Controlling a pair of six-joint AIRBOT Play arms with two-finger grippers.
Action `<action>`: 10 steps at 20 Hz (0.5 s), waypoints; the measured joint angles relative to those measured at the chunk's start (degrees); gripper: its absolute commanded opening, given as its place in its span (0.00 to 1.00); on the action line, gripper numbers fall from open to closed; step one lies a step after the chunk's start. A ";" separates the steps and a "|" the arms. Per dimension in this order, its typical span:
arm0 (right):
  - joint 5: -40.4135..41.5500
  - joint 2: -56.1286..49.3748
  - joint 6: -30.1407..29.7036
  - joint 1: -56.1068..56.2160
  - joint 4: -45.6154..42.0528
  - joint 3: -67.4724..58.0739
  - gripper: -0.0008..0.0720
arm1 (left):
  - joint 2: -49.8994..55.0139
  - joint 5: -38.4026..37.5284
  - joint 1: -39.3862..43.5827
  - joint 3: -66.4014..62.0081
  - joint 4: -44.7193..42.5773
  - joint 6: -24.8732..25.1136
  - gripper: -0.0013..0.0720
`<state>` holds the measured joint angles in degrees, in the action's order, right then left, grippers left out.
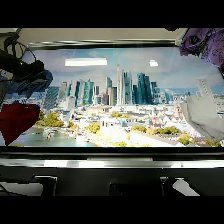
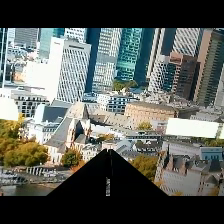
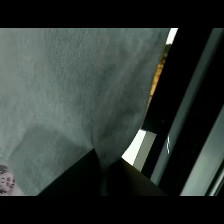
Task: Fold the clothes and pants, and hang the long-sleeved shirts on hangers.
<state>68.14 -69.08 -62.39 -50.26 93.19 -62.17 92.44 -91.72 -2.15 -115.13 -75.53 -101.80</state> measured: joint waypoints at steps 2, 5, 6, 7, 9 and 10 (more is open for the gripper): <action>-0.22 1.92 1.03 -0.28 -2.54 3.54 0.06 | 0.00 0.00 0.02 0.00 0.00 -0.02 0.05; -0.20 3.28 1.97 -0.50 -5.68 7.08 0.06 | 0.00 -0.02 0.02 0.00 0.02 0.00 0.05; -0.15 3.52 2.34 -0.52 -6.47 8.02 0.06 | 0.00 -0.02 0.02 0.00 0.02 0.00 0.05; 0.13 3.69 2.80 -0.55 -7.21 8.85 0.06 | 0.00 -0.02 0.02 0.00 0.02 0.00 0.05; 0.90 3.87 3.58 -0.57 -8.87 9.97 0.06 | 0.00 -0.02 0.02 0.00 0.02 0.00 0.05; 1.07 3.93 4.02 -0.57 -9.77 10.36 0.06 | 0.00 -0.02 0.02 0.00 0.02 0.00 0.05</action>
<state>69.21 -65.14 -58.37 -50.83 83.42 -51.81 92.44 -91.74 -2.13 -115.13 -75.50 -101.80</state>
